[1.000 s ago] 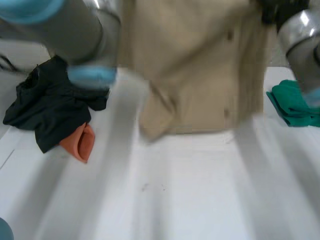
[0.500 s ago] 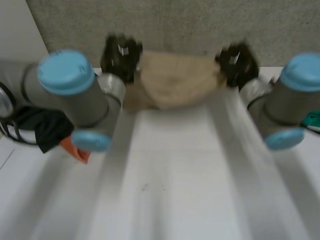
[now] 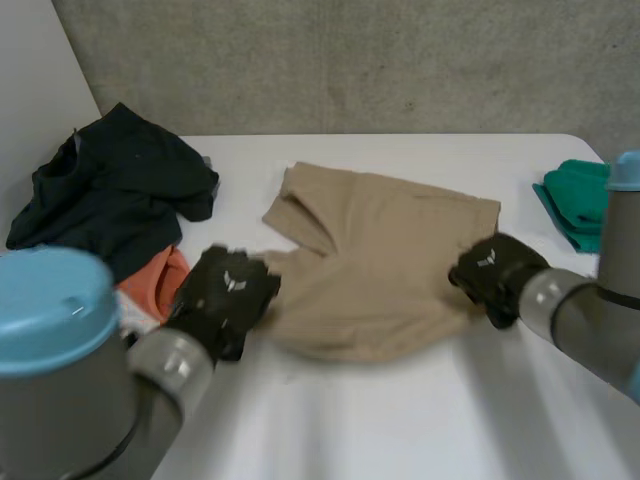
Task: Fold the laundry.
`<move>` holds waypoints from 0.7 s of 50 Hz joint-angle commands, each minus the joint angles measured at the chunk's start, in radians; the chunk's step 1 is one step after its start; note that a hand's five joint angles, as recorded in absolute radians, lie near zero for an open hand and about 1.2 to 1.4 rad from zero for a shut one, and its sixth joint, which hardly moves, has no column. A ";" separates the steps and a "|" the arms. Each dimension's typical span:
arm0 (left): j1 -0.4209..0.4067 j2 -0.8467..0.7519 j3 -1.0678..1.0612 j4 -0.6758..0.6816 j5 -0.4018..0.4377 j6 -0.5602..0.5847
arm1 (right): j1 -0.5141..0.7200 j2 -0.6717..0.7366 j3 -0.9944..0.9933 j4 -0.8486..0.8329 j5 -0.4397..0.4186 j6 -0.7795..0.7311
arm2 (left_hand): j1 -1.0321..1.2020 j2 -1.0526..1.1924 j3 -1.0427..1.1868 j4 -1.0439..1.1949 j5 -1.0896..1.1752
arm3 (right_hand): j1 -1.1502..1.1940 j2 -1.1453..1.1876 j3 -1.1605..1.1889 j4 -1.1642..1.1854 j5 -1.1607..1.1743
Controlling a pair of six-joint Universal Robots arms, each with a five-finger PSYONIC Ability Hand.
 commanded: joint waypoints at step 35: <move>0.016 -0.708 0.884 0.227 -0.115 0.205 | -0.063 0.259 -0.174 -0.442 0.026 -0.019 | 0.255 0.196 0.204 0.195 0.210 | 0.281 0.199 0.200 0.197 0.218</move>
